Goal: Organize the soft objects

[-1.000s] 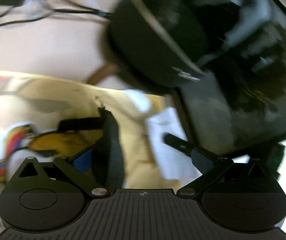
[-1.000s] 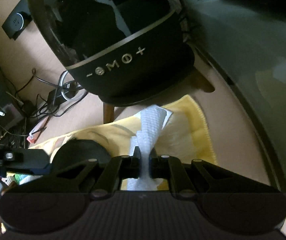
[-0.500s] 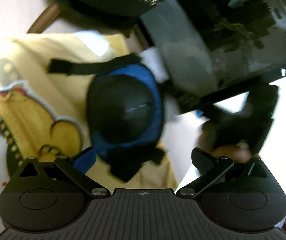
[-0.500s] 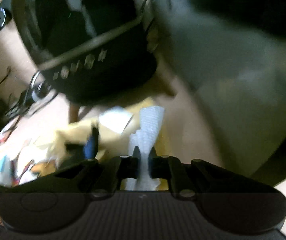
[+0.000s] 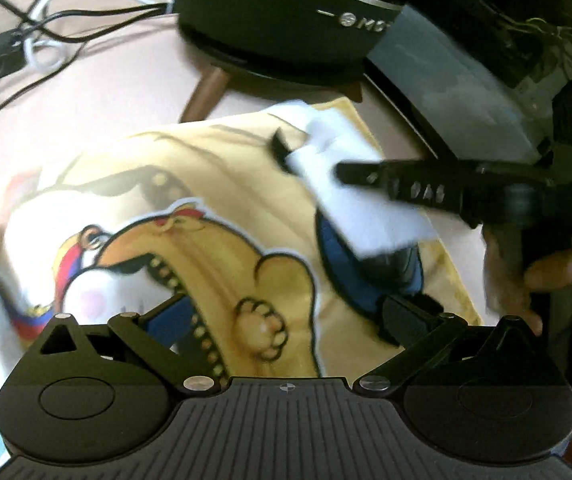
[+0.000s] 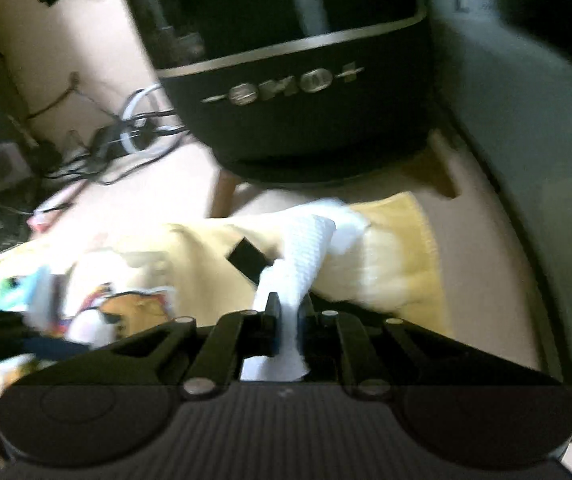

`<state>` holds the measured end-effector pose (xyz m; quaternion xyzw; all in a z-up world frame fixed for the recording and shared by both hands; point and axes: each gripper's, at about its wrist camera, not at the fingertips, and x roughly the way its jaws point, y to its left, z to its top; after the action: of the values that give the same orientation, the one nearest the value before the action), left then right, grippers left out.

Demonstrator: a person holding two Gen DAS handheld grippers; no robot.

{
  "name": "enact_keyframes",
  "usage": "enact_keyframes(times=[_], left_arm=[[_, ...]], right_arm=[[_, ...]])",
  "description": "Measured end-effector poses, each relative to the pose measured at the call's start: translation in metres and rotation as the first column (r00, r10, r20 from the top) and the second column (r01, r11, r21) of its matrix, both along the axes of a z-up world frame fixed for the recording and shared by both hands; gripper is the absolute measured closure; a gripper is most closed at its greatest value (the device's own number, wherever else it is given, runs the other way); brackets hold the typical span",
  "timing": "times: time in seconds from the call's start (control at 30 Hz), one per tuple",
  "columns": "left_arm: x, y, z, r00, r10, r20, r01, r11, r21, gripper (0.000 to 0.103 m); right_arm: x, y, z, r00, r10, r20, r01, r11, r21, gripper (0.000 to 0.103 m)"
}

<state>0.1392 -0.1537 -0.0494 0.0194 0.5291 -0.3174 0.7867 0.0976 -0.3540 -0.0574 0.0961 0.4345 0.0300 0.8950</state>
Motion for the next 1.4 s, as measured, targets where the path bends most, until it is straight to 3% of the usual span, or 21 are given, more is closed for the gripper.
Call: enact_keyframes(times=[0.17,0.3,0.53,0.73,0.9,1.0,1.1,1.4], left_arm=[[-0.006,0.0,-0.003,0.999,0.036,0.002,-0.036,0.999,0.038,0.0],[-0.009,-0.005,-0.005,0.996,0.058,0.065,-0.063,0.995,0.083,0.0],[-0.023,-0.019,-0.005,0.997,-0.037,0.064,0.029,0.991,0.127,0.0],[-0.025,-0.021,-0.006,0.998,-0.039,0.055,0.031,0.989,0.142,0.0],[-0.026,-0.021,-0.008,0.998,-0.054,0.021,0.051,0.992,0.116,0.0],[-0.025,-0.021,-0.009,0.997,-0.071,-0.006,0.072,0.995,0.075,0.0],[-0.026,-0.025,-0.01,0.994,-0.105,-0.028,0.106,0.994,0.037,0.0],[-0.03,-0.028,-0.018,0.991,-0.122,-0.061,0.127,0.989,0.072,0.0]], right_arm=[[-0.011,-0.022,0.001,0.998,-0.052,-0.026,0.051,0.998,-0.034,0.094],[-0.031,-0.028,0.009,0.999,-0.019,-0.027,0.019,1.0,0.0,0.094],[-0.063,-0.003,0.013,0.995,0.079,-0.06,-0.074,0.993,0.088,0.094],[-0.09,0.001,0.025,0.986,0.144,-0.079,-0.131,0.98,0.151,0.094],[-0.108,0.001,0.015,0.97,0.186,-0.16,-0.164,0.977,0.139,0.094],[-0.112,0.003,0.007,0.967,0.182,-0.176,-0.161,0.979,0.127,0.094],[-0.104,0.0,0.003,0.98,0.101,-0.169,-0.084,0.991,0.105,0.093],[-0.066,0.008,0.01,0.997,0.045,-0.058,-0.04,0.996,0.085,0.093]])
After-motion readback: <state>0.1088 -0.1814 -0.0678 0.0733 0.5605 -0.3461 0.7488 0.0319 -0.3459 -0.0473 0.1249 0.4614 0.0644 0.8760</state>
